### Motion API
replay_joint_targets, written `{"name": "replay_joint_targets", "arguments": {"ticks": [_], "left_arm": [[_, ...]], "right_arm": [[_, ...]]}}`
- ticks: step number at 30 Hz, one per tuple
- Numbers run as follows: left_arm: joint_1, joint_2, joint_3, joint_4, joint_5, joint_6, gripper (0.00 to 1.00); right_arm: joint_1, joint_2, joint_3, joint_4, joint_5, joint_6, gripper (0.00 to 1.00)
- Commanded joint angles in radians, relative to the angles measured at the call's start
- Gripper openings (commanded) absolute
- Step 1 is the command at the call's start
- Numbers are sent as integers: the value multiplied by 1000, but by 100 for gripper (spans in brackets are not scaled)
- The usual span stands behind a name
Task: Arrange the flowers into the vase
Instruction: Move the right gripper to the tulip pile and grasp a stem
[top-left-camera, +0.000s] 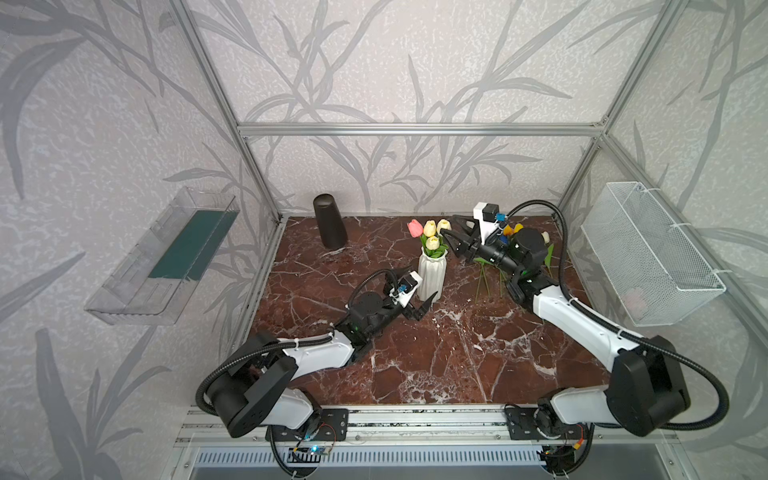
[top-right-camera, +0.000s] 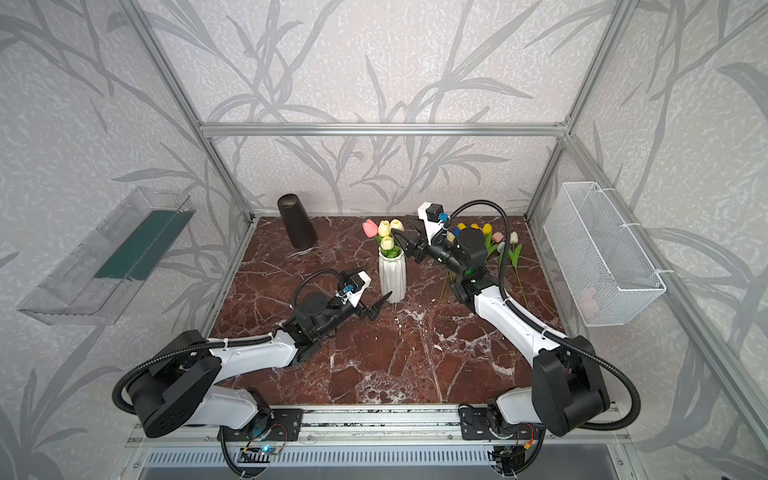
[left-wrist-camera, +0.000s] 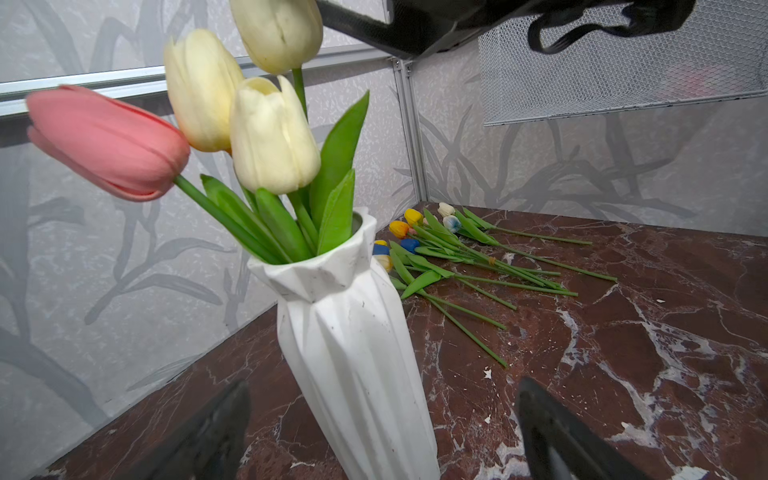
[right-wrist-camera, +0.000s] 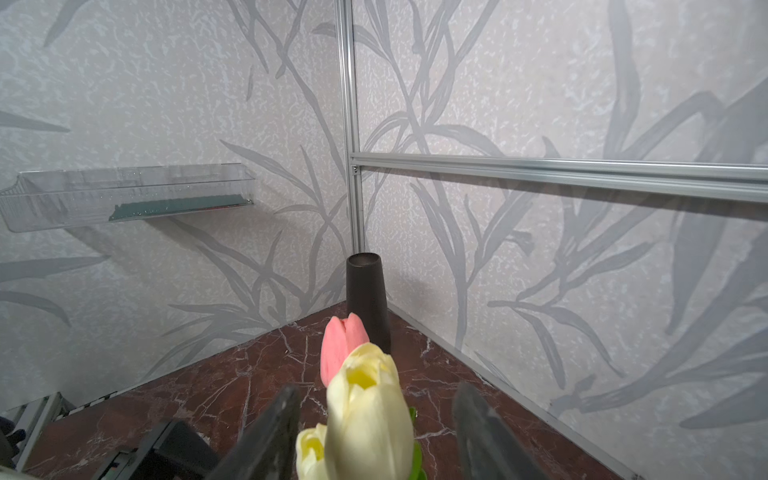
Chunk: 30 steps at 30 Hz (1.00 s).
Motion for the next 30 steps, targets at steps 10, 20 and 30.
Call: {"name": "replay_joint_targets", "arguments": {"ticks": [10, 20, 30], "left_arm": [[0, -103, 11, -50, 35, -15, 99], [3, -60, -30, -31, 43, -6, 98], [4, -11, -46, 26, 33, 0, 98]], "right_arm": [[-192, -28, 133, -637, 324, 132, 50], [-255, 429, 361, -1086, 361, 111, 35], [-235, 643, 451, -1105, 350, 146, 29]]}}
